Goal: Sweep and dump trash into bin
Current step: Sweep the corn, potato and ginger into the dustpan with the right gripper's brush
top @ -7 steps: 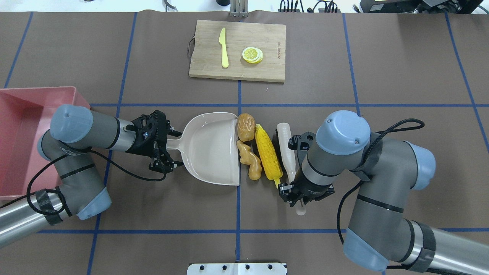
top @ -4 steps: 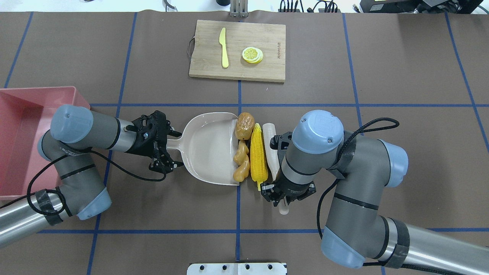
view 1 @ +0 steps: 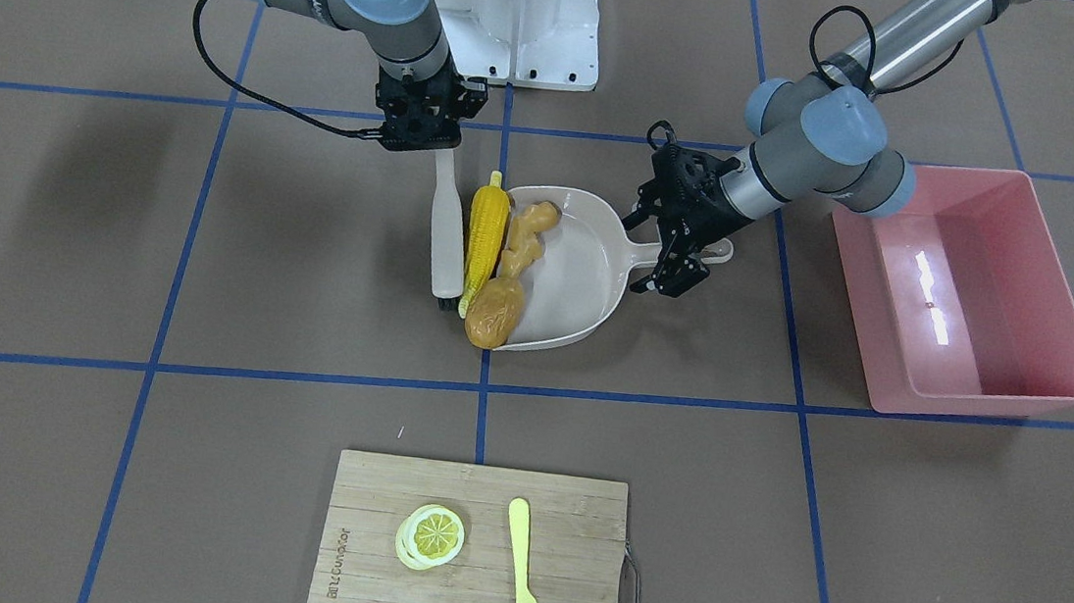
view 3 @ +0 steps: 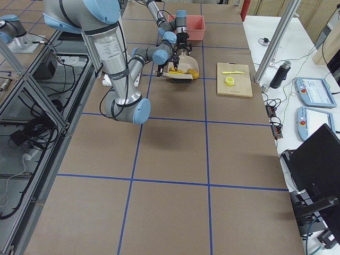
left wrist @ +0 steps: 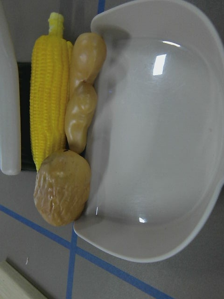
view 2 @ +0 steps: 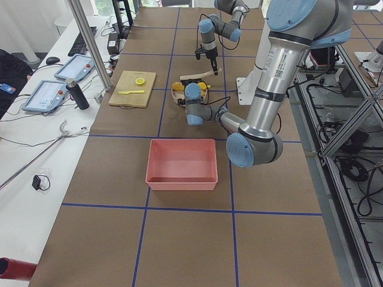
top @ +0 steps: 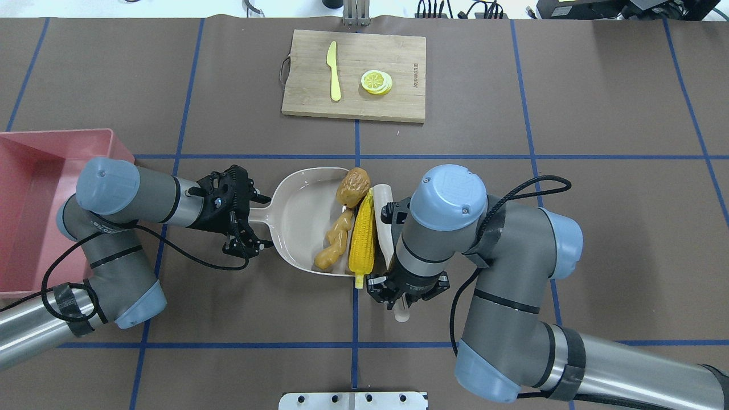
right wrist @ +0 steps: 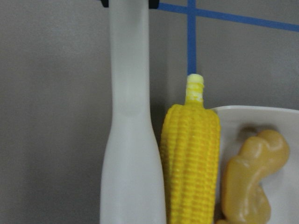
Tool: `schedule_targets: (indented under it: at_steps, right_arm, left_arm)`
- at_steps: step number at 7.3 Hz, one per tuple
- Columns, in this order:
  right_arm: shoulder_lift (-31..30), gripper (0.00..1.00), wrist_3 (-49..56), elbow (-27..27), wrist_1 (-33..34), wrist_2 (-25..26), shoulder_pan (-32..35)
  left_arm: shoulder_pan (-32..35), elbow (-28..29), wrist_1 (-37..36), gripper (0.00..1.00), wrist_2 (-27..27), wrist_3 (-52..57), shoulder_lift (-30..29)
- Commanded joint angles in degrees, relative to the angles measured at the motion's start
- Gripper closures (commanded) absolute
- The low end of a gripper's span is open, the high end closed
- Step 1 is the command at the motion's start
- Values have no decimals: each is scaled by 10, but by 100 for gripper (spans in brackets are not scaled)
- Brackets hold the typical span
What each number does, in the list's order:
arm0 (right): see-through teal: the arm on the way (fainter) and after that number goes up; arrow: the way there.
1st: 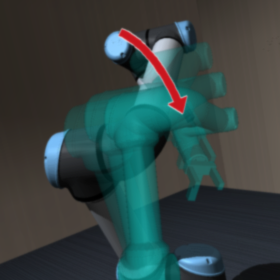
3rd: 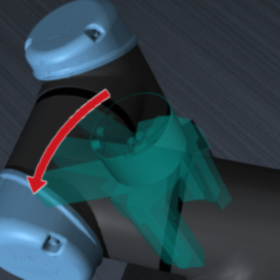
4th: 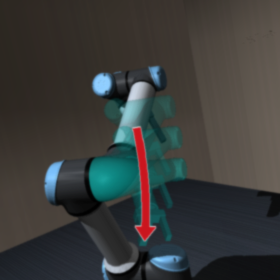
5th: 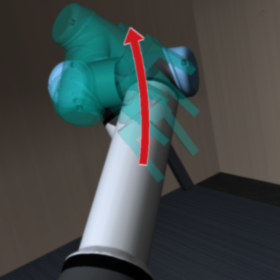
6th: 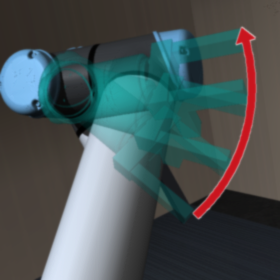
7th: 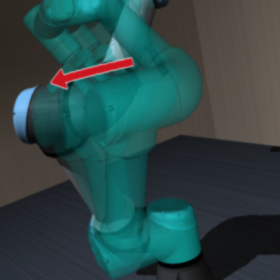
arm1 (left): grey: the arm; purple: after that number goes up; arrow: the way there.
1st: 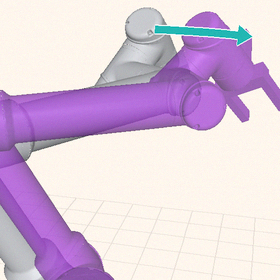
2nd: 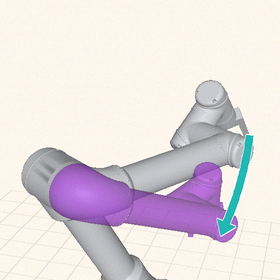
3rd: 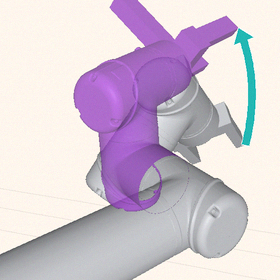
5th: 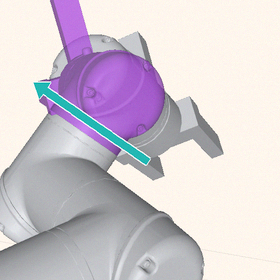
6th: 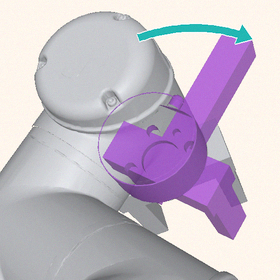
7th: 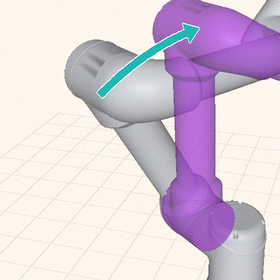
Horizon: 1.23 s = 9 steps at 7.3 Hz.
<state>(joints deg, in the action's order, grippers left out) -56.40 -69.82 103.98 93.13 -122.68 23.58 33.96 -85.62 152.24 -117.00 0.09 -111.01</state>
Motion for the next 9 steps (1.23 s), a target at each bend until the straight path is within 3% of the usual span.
schedule_targets:
  at_steps: [1,5,9]
  right_arm:
    - [47,100,-14,-38,0,2,-5]
    - [87,100,-29,-28,47,-4,-5]
    - [114,100,-30,-50,49,2,-13]
  left_arm:
    - [0,-1,0,3,0,0,0]
    - [0,0,0,2,0,0,0]
    - [0,0,1,5,1,2,1]
